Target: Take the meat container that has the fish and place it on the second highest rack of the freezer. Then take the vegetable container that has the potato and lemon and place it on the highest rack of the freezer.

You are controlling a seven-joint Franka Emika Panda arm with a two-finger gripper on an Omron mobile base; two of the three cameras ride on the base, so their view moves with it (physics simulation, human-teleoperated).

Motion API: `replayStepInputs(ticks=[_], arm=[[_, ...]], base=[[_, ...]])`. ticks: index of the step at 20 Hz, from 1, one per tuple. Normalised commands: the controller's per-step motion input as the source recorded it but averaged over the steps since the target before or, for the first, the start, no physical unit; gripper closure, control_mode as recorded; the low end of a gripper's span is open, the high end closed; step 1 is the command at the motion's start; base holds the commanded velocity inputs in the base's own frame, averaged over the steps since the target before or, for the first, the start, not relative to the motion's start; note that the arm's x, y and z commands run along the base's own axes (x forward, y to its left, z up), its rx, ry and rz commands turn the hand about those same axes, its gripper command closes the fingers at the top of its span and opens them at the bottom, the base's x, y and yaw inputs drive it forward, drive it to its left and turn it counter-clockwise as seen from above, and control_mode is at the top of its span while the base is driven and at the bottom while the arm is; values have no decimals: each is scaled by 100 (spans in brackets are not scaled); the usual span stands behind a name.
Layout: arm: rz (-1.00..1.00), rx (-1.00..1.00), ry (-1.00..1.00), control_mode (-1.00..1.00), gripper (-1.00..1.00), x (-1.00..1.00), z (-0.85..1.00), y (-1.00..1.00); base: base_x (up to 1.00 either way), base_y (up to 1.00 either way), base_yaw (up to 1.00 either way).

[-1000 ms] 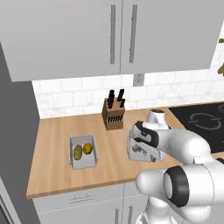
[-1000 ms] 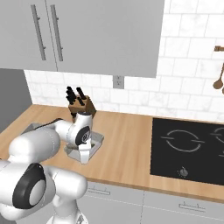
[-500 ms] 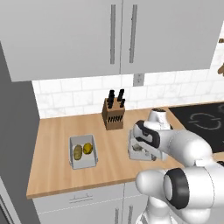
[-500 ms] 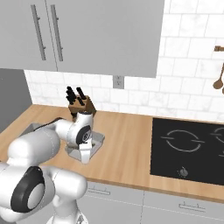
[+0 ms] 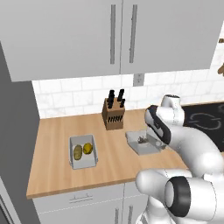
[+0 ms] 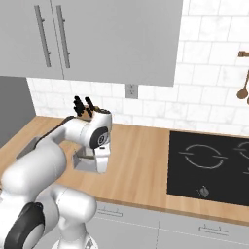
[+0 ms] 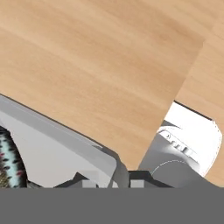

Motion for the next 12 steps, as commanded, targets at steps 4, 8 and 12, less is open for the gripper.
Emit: replayStepInputs(ticks=[4,8,12], arm=[[-1,0,-1,-100,100,-6,48,-29],[0,-1,-6,-100,100,-9,58,-19],[-3,-4,-5,-100,100,-36,76,3]], base=[[0,0,0],[0,0,0],[0,0,0]])
